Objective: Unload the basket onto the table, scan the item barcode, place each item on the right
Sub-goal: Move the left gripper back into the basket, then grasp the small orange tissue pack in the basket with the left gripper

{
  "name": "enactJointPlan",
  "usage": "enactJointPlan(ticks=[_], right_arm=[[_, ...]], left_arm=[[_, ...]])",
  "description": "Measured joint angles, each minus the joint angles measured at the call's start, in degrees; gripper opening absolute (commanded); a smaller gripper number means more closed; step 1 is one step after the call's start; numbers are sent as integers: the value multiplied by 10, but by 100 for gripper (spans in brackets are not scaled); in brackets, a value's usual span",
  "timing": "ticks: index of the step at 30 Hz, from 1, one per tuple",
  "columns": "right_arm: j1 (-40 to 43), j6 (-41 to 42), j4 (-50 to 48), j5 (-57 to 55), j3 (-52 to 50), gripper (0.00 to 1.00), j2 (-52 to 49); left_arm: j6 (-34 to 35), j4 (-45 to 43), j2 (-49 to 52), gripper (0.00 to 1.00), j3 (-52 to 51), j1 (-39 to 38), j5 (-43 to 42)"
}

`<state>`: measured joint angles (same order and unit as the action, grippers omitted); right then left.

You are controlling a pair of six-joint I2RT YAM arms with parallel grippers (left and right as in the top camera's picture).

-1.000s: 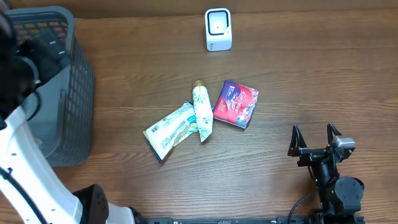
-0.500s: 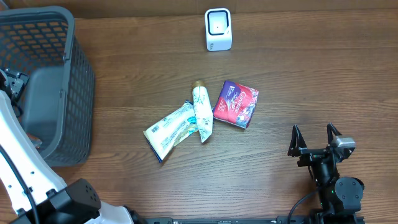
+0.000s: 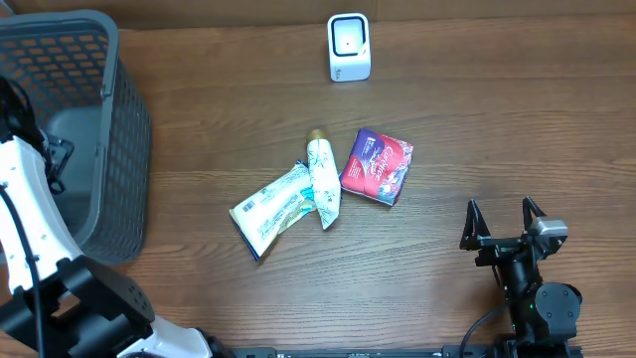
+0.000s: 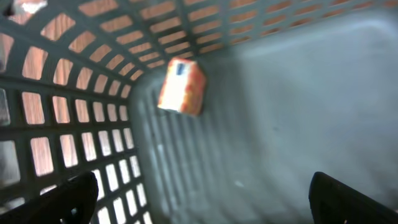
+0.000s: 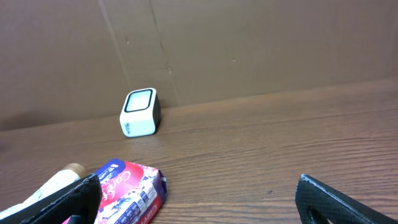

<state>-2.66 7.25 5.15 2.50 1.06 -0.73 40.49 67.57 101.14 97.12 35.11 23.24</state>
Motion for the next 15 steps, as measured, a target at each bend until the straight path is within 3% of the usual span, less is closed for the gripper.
enactJointPlan(ticks=[9,15], right_arm=[[0,0,0,0,0,100,0],[0,0,0,0,0,100,0]], left_arm=[[-30,-28,48,98,-12,68,-5],[-72,-61,105,97,-13,69,-27]])
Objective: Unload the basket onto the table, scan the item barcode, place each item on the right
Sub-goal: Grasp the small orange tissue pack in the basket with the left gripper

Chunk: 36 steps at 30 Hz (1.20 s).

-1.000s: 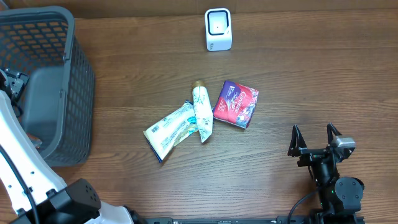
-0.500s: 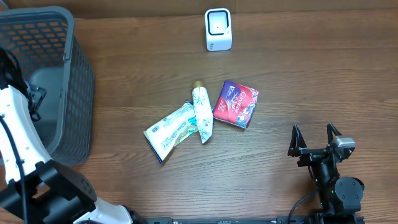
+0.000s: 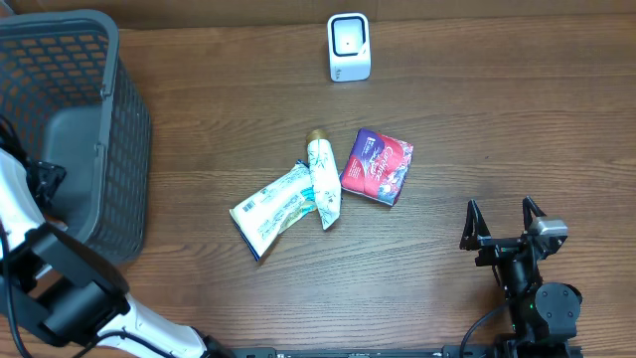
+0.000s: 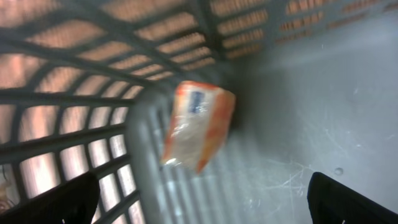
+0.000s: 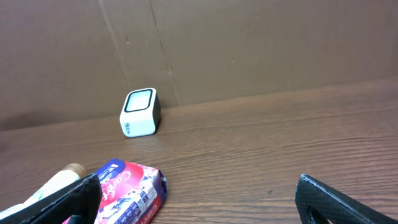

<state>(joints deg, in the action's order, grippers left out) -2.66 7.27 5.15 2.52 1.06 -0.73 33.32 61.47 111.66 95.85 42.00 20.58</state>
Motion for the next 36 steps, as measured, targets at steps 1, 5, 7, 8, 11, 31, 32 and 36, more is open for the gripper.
enactJointPlan(ticks=[1,5,7,8,11,31,32,36], right_arm=[[0,0,0,0,0,100,0],[0,0,0,0,0,100,0],[0,0,0,0,0,100,0],[0,0,0,0,0,100,0],[0,0,0,0,0,100,0],[0,0,0,0,0,100,0],[0,0,0,0,0,100,0],[0,0,0,0,0,100,0]], left_arm=[[-4,-4,9,97,0,0,-3],[-20,-21,33,97,-2,0,-7],[-29,-28,42,96,-2,0,-9],[-35,-33,47,96,-2,0,-9],[-53,-52,61,92,-2,0,-9],[-87,-45,74,4,-2,0,-11],[-87,-37,74,4,-2,0,-11],[-87,-3,74,4,10,0,-20]])
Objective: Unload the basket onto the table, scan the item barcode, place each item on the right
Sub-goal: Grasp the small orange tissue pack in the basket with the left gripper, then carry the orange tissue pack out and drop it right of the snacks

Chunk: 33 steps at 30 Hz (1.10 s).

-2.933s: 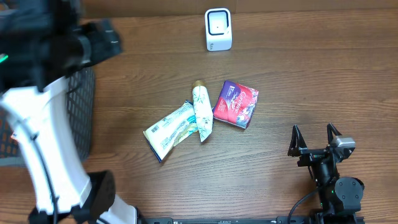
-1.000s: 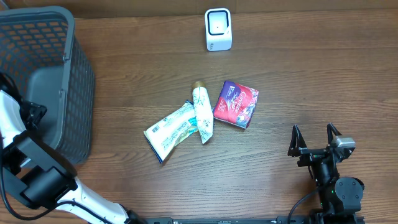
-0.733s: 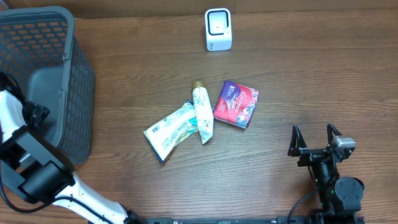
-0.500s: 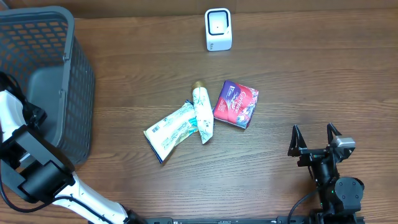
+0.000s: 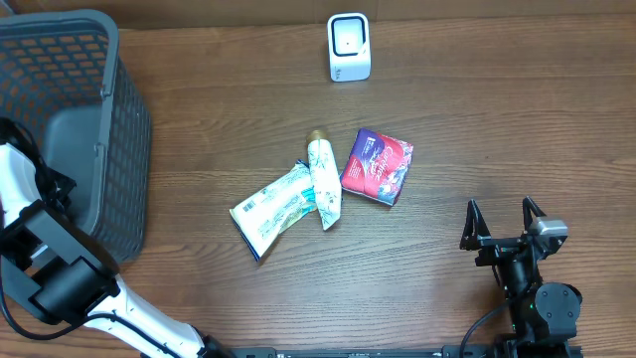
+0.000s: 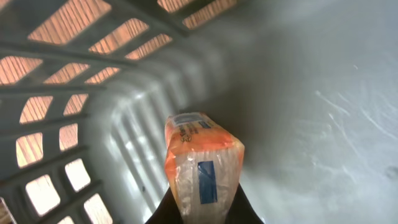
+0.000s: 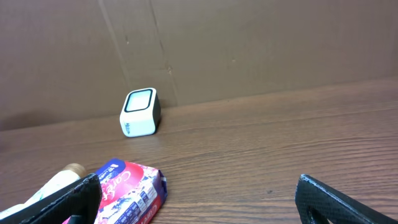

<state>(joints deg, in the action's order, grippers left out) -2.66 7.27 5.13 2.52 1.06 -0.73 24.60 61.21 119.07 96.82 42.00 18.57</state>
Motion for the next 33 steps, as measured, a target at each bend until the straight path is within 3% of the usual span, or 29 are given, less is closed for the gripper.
enactJointPlan(ticks=[6,14,17,22,30,33], right_arm=[[0,0,0,0,0,100,0],[0,0,0,0,0,100,0],[0,0,1,0,0,100,0],[0,0,0,0,0,100,0],[0,0,0,0,0,100,0],[0,0,0,0,0,100,0]], left_arm=[[0,16,-45,4,58,-3,-78],[0,-17,-261,4,108,-71,-178],[-2,-13,-335,4,116,-170,-209],[-2,6,-343,4,115,-349,-242],[-2,35,-230,4,114,-623,-263],[-3,26,-164,4,112,-691,-287]])
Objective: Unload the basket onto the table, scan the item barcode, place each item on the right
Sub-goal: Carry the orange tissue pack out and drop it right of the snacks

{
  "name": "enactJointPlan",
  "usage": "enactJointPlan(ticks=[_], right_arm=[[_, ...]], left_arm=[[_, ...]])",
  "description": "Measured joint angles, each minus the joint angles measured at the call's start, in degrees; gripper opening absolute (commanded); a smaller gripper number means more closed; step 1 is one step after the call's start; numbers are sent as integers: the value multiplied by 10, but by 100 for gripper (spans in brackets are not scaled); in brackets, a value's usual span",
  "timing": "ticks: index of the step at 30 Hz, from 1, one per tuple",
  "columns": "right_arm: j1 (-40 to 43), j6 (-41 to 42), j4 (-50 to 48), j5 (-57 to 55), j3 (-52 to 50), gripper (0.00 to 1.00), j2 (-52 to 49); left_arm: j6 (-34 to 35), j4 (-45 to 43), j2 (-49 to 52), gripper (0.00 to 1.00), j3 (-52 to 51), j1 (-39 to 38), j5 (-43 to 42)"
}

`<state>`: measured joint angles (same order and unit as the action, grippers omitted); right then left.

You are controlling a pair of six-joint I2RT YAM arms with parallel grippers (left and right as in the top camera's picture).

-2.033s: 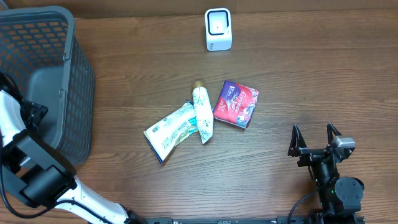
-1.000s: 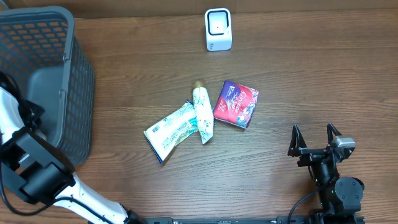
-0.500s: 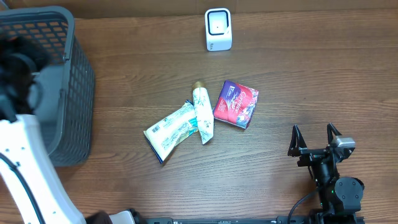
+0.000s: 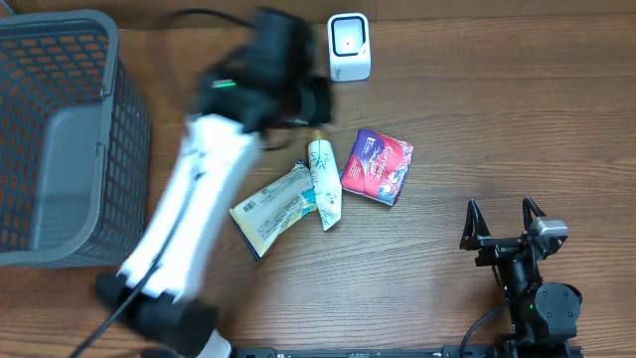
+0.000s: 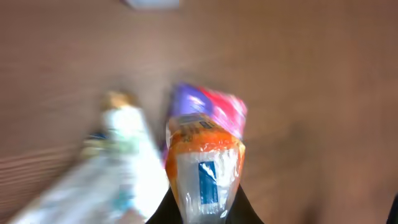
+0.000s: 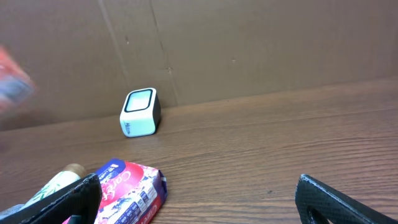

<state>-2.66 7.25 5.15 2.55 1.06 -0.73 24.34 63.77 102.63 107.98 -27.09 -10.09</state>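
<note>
An orange-and-clear packet (image 5: 205, 155) with a blue label is clamped between the fingers of my left gripper (image 5: 203, 208), which is shut on it. In the overhead view the left arm is a blur across the table, and the left gripper (image 4: 301, 95) is just left of the white scanner (image 4: 349, 47). The right wrist view shows the scanner (image 6: 140, 112) by the back wall and an orange blur (image 6: 12, 82) at the far left. My right gripper (image 4: 504, 221) stands open at the front right, its fingers (image 6: 68, 200) holding nothing.
A purple-and-red packet (image 4: 377, 166), a white tube (image 4: 322, 182) and a green-and-white pouch (image 4: 273, 209) lie mid-table, under the left gripper's reach. The grey basket (image 4: 127, 149) stands at the left edge. A brown wall backs the table.
My left gripper has come out of the basket with the orange packet and is now over the table near the scanner. The right arm has not moved.
My left gripper was open inside the basket, with the orange packet lying against the mesh wall. It was then closer to the packet, then shut on it in the basket. Now the packet is held over the mid-table items, near the scanner.
</note>
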Motion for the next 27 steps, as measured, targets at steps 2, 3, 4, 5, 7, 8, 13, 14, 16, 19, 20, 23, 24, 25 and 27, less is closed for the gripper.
enactJointPlan(ticks=[2,3,4,5,7,8,13,14,16,19,20,23,24,25,27], right_arm=[[0,0,0,0,0,100,0],[0,0,0,0,0,100,0],[0,0,0,0,0,100,0],[0,0,0,0,0,100,0],[0,0,0,0,0,100,0],[0,0,0,0,0,100,0],[0,0,0,0,0,100,0],[0,0,0,0,0,100,0],[0,0,0,0,0,100,0],[0,0,0,0,0,100,0],[0,0,0,0,0,100,0],[0,0,0,0,0,100,0],[0,0,0,0,0,100,0],[0,0,0,0,0,100,0],[0,0,0,0,0,100,0]], left_arm=[[0,-14,42,4,-1,-39,-10],[0,-22,63,4,-1,-58,-14],[0,-30,81,4,-1,-74,-17],[0,-40,102,4,-2,-92,-19],[1,-58,136,4,-3,-120,-24],[1,-67,152,4,-4,-132,-26],[1,-87,199,4,-5,-157,-36],[1,-89,203,5,-6,-157,-38],[-2,-89,205,18,-8,-157,-40],[-11,-91,205,26,-8,-157,-42],[-14,-90,205,26,-8,-156,-42],[-22,-82,205,26,-7,-152,-43],[-23,-74,205,26,-6,-151,-43],[-23,-62,205,27,-3,-148,-43],[-30,-28,205,27,18,-140,-43]])
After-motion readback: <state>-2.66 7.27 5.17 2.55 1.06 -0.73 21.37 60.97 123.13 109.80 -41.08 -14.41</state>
